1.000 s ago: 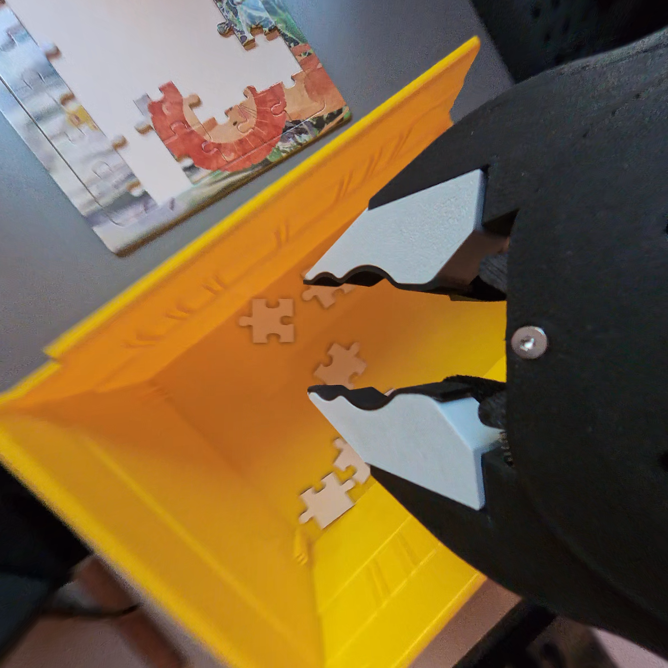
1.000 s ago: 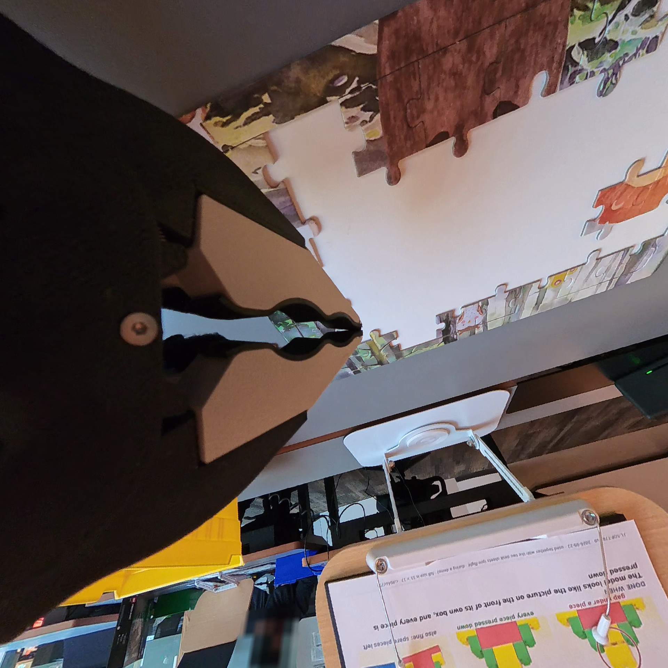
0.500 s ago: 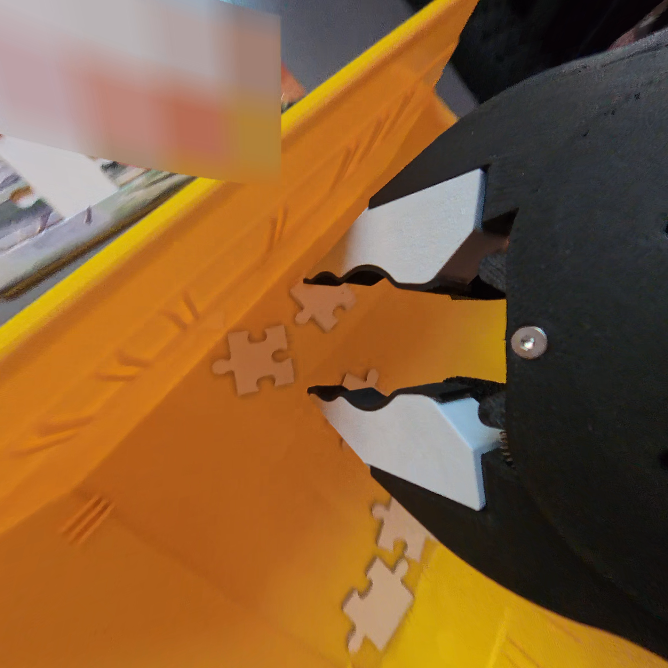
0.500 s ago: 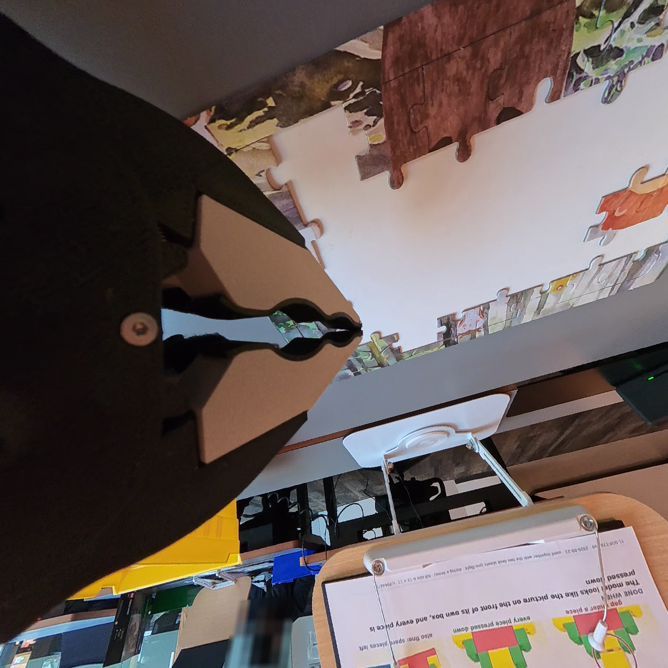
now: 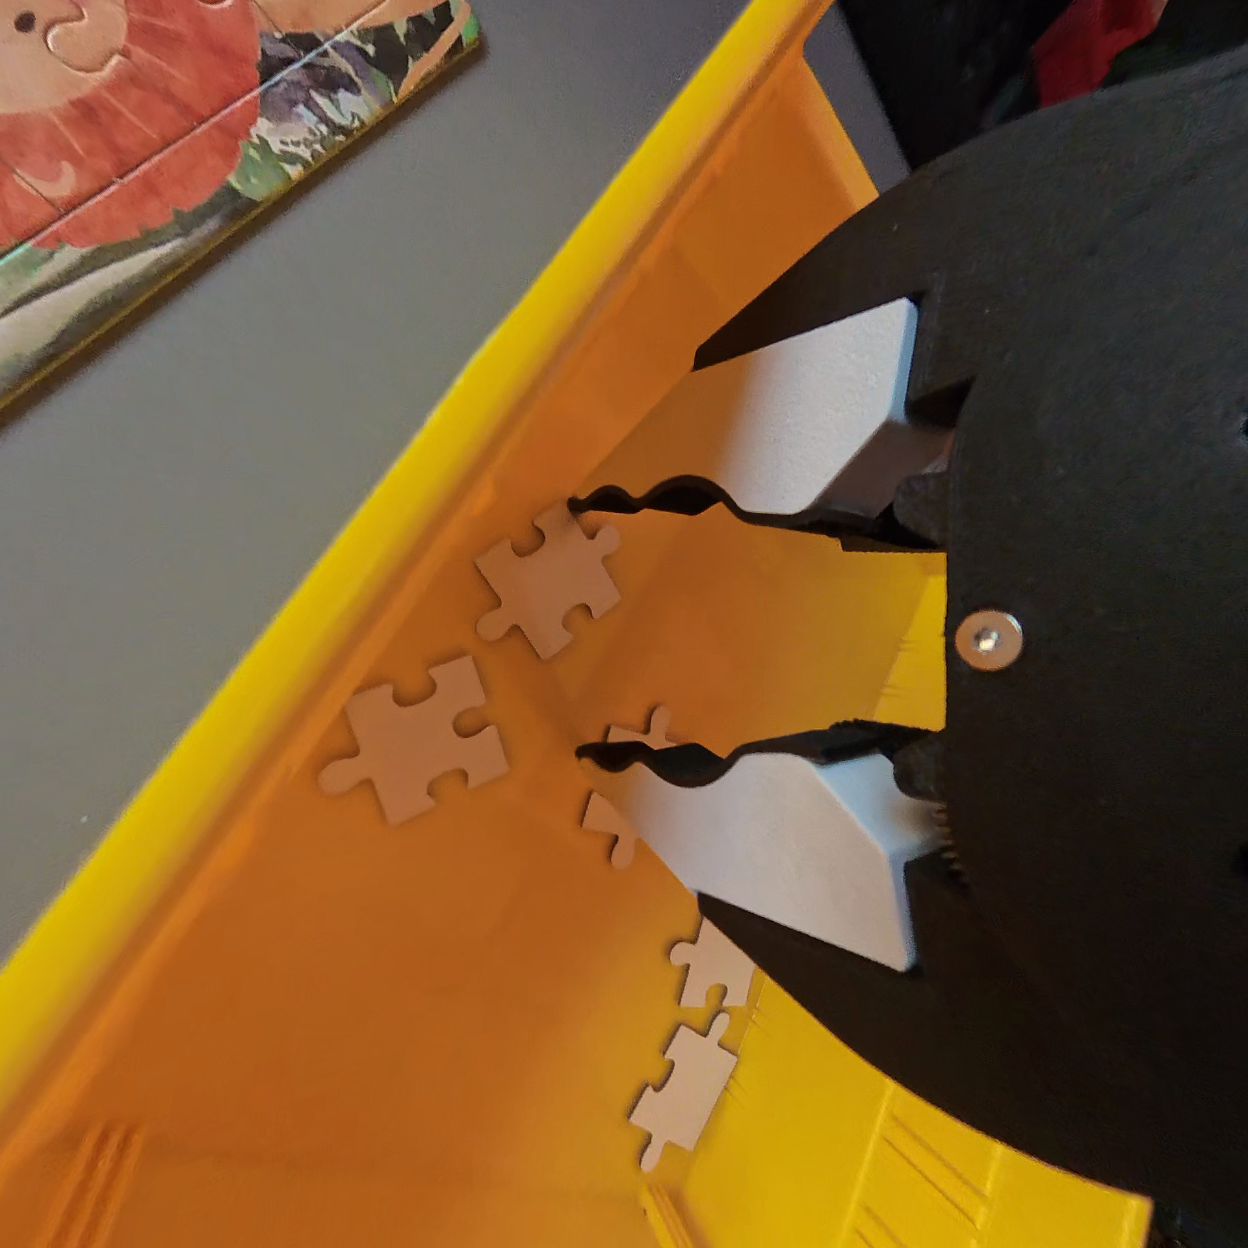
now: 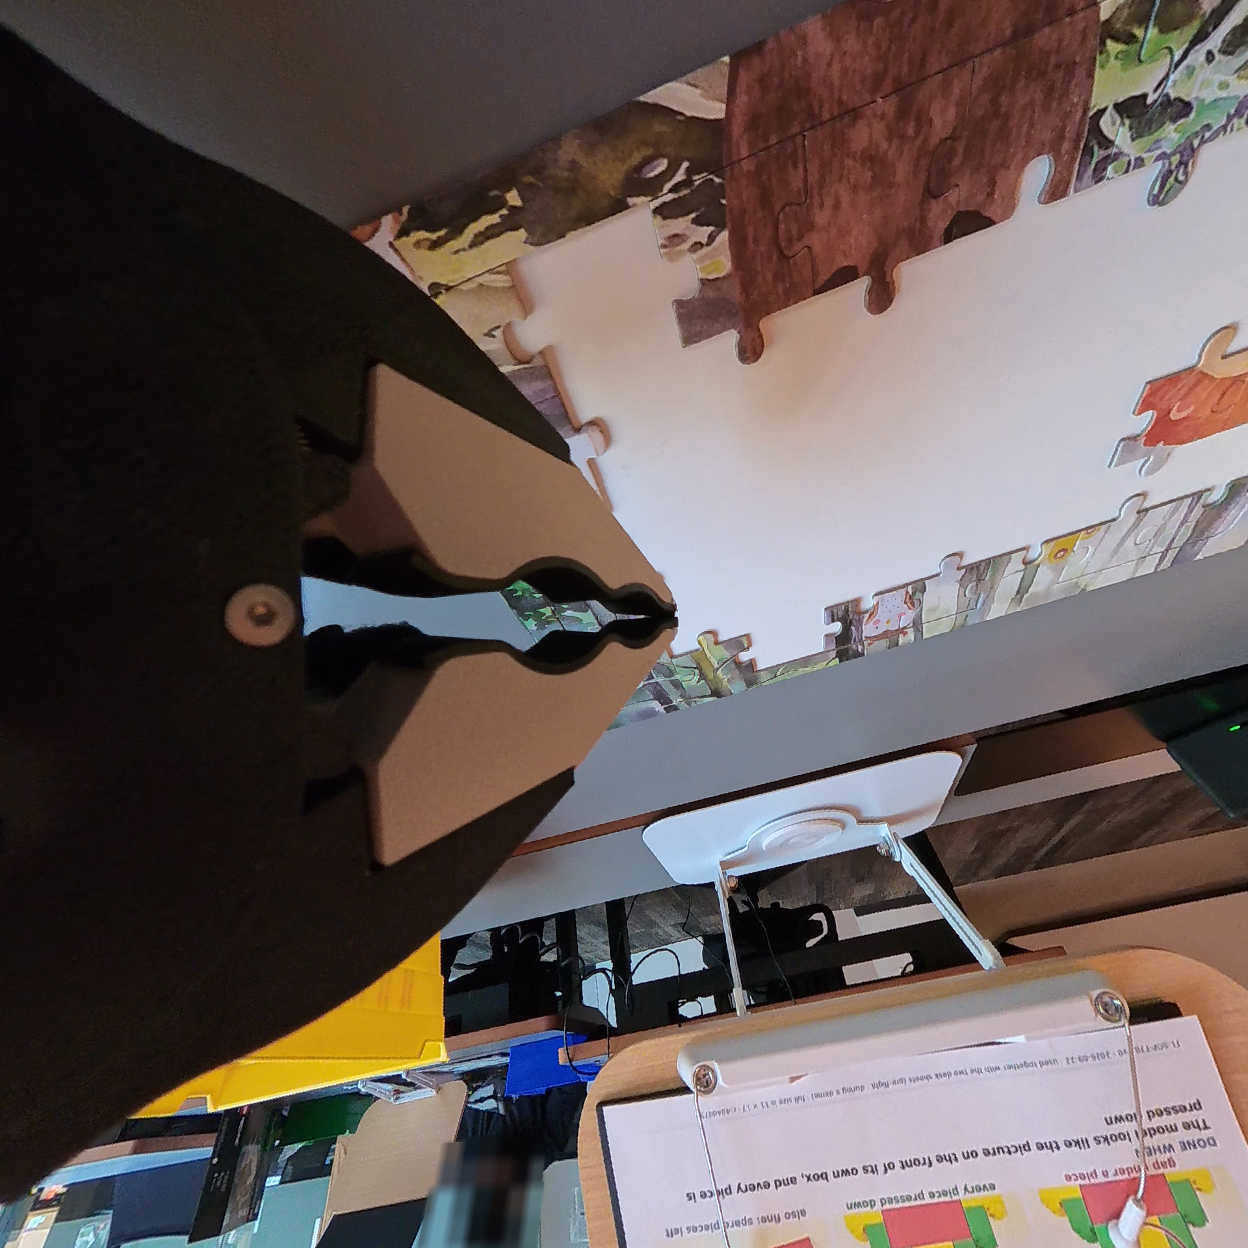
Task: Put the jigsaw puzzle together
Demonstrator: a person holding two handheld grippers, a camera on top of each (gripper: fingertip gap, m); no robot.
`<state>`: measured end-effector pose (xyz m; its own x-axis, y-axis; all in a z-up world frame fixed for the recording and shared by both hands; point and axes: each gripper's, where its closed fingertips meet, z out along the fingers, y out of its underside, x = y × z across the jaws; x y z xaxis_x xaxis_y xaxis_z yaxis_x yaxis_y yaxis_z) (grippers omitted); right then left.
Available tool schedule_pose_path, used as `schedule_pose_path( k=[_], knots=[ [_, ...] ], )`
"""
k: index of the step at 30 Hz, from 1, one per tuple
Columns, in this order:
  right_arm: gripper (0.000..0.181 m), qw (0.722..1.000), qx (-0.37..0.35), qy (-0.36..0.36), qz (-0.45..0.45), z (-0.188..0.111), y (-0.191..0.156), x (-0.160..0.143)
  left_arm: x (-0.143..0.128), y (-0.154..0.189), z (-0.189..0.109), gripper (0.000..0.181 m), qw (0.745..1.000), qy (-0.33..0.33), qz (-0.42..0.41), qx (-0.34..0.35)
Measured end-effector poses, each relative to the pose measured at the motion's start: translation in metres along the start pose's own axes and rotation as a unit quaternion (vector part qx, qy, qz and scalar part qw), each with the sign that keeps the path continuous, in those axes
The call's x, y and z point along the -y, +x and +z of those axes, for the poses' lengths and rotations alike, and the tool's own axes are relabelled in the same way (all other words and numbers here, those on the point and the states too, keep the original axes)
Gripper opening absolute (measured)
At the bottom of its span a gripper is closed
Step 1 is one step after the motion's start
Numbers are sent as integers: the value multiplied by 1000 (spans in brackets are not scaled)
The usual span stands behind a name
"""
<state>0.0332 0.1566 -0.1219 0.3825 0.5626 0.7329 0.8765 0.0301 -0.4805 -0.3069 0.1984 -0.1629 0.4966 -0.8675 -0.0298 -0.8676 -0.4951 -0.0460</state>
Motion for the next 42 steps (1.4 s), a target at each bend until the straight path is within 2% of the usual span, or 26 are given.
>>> schedule_pose_path(
  k=[8, 11, 19, 42],
  knots=[
    [0, 1000, 4, -3, -2, 1, -2, -1, 0, 4, 0, 66, 1000, 1, 2, -8],
    [0, 1000, 5, -6, -5, 1, -2, -1, -1, 4, -1, 45, 1000, 3, -3, -11],
    [0, 1000, 10, -10, -8, 2, -5, -3, -4, 9, -2, 32, 1000, -1, 6, -12],
    [0, 999, 23, -21, -16, 4, -11, -7, -10, 8, -8, 30, 1000, -10, -16, -13]
  ],
)
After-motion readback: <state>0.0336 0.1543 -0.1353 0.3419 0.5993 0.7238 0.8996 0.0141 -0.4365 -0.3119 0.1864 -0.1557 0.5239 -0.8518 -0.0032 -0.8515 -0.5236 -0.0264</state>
